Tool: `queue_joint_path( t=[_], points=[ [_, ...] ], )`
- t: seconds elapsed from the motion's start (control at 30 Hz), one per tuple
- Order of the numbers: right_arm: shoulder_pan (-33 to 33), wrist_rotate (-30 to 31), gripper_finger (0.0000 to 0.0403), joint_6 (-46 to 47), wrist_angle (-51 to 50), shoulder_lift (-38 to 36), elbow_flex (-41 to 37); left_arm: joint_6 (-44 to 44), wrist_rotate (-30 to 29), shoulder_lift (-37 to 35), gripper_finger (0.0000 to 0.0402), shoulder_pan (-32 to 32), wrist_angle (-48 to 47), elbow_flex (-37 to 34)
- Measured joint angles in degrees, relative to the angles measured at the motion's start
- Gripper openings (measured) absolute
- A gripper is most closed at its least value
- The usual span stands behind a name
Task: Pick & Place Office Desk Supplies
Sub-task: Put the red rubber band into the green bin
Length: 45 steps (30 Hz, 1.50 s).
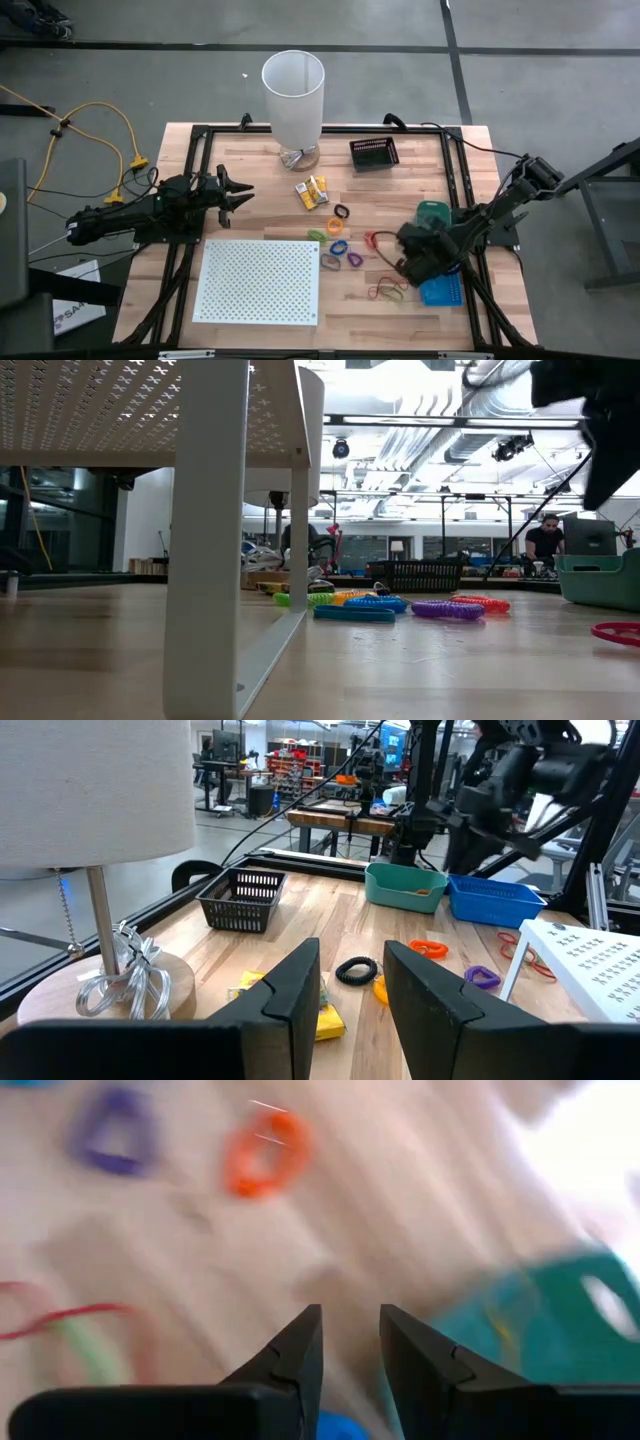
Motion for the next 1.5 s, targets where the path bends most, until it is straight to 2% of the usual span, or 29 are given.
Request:
queue_joint_path(
  t=[0.23,0.43,0.7,0.9,1.17,1.5],
  points=[
    [0.0,-0.4,0.0091,-18.5,18.2,0.0,0.0,0.0,0.0,0.0,0.0108,0.0,0.0,0.0],
    [0.0,-1.7,0.0091,-27.8,25.6,0.0,0.0,0.0,0.0,0.0,0.0108,0.0,0.0,0.0],
    [0.0,-2.4,0.0091,-32.1,28.0,1.8,0.0,0.0,0.0,0.0,0.0108,0.0,0.0,0.0],
    [0.0,-7.4,0.0091,-37.0,35.0,6.5,0.0,0.0,0.0,0.0,0.0108,0.0,0.0,0.0],
    [0.2,-12.7,0.0091,-36.5,39.3,12.6,0.0,0.0,0.0,0.0,0.0108,0.0,0.0,0.0],
    [1.2,-14.1,0.0091,-36.3,43.4,16.7,0.0,0.0,0.0,0.0,0.0108,0.0,0.0,0.0]
  ],
)
